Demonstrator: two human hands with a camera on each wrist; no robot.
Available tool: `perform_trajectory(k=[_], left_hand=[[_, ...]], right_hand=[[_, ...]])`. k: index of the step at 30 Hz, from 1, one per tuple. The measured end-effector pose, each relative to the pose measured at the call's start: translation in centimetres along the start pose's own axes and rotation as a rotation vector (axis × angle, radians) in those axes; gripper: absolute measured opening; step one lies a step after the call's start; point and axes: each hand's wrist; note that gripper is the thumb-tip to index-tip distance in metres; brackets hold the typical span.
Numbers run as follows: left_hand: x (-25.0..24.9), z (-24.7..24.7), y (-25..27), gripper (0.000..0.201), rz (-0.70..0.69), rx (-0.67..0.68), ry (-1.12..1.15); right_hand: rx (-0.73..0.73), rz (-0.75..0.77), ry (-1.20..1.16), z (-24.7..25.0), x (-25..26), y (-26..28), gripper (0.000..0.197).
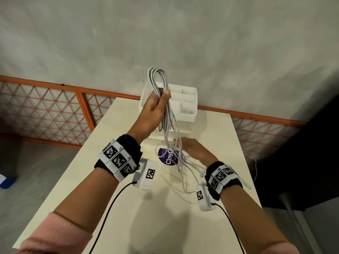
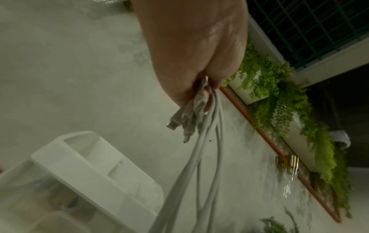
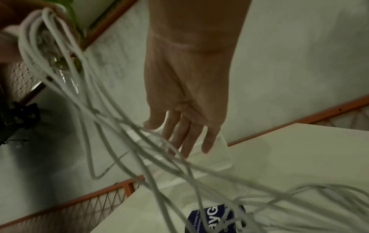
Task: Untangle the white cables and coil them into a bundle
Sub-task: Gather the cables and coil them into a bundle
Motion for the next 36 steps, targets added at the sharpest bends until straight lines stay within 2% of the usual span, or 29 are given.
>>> perform_trajectory(k=[2,3,6,8,10,12,14,15,16,17,18,19,20,21,23,25,27,31,32,34,36], left_hand=[[-0.3,0.2,-0.1,0.021,-0.01,0.004,0.004],[-0.3,0.5,0.0,0.02,-0.018,0.002,0.004],[-0.2,1.7,-0.2,0.021,-0.035,-0.034,-0.004],[-0.2,2.8,-0.5,0.022,-0.032,-0.089,0.011],[-0.1,3.7,-0.9,0.023,-0.026,-0.134,0.036],[0.3,4.0,-1.1,0.023,-0.023,-0.137,0.042],[0.9,3.6,-0.9,0.025,-0.029,-0.115,0.019],[1.4,3.3,-0.8,0.025,-0.016,-0.104,0.013],[1.6,3.0,-0.8,0.024,0.003,-0.092,0.016],[1.8,2.7,-0.7,0.024,0.019,-0.078,0.021],[1.9,2.4,-0.7,0.024,0.027,-0.06,0.024],[2.1,2.2,-0.7,0.024,0.029,-0.046,0.019],[2.2,2.0,-0.8,0.024,0.023,-0.035,0.019],[2.3,1.8,-0.9,0.023,0.017,-0.029,0.021],[2.3,1.5,-1.1,0.021,0.011,-0.024,0.021],[2.4,1.5,-1.2,0.02,0.007,-0.036,0.007],[2.9,2.1,-1.5,0.022,0.014,-0.086,-0.025],[4.9,3.9,-2.3,0.025,-0.049,-0.178,-0.16],[5.3,3.9,-2.4,0.028,-0.038,-0.207,-0.192],[5.7,3.3,-2.1,0.033,0.018,-0.254,-0.193],[5.9,2.7,-2.0,0.028,0.051,-0.243,-0.097]], right_hand=[[0.142,-0.048,-0.132,-0.9,0.1,0.5,0.024],[0.155,-0.064,-0.174,-1.3,-0.3,0.5,0.025],[-0.008,-0.046,-0.128,-1.2,-2.5,0.1,0.024],[-0.089,-0.041,0.053,-0.2,-4.4,0.3,0.027],[-0.094,-0.082,0.369,1.1,-6.8,0.7,0.024],[0.0,-0.183,0.514,2.1,-8.8,0.8,0.019],[0.155,-0.246,0.733,2.3,-8.8,0.4,0.023],[0.177,-0.265,0.835,2.2,-8.3,0.0,0.027],[0.134,-0.257,0.863,2.2,-7.2,-0.5,0.035],[0.043,-0.209,0.776,2.0,-5.4,-0.5,0.043],[-0.059,-0.137,0.576,1.9,-3.4,-0.3,0.043],[-0.107,-0.037,0.37,1.7,-1.2,0.1,0.036],[-0.089,0.028,0.179,1.5,1.4,0.8,0.031],[-0.014,0.063,0.059,1.0,4.4,2.0,0.038],[0.181,0.122,0.035,-0.3,8.0,3.4,0.039],[0.273,0.184,0.114,-1.6,8.8,3.6,0.032],[0.235,0.208,0.127,-1.9,8.7,3.4,0.024],[-0.018,0.356,0.082,-0.5,7.8,2.9,0.017],[-0.04,0.397,0.088,-0.6,7.8,3.0,0.018],[0.003,0.402,0.088,-1.9,8.2,3.6,0.027],[0.107,0.31,0.034,-3.4,8.2,4.4,0.04]])
Point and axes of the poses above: each hand's wrist, its own y-axis away from the middle knuckle, its own z-axis out of the back of the hand, x = y × z, and after that the axes turned 8 degrees about -x, right-handed
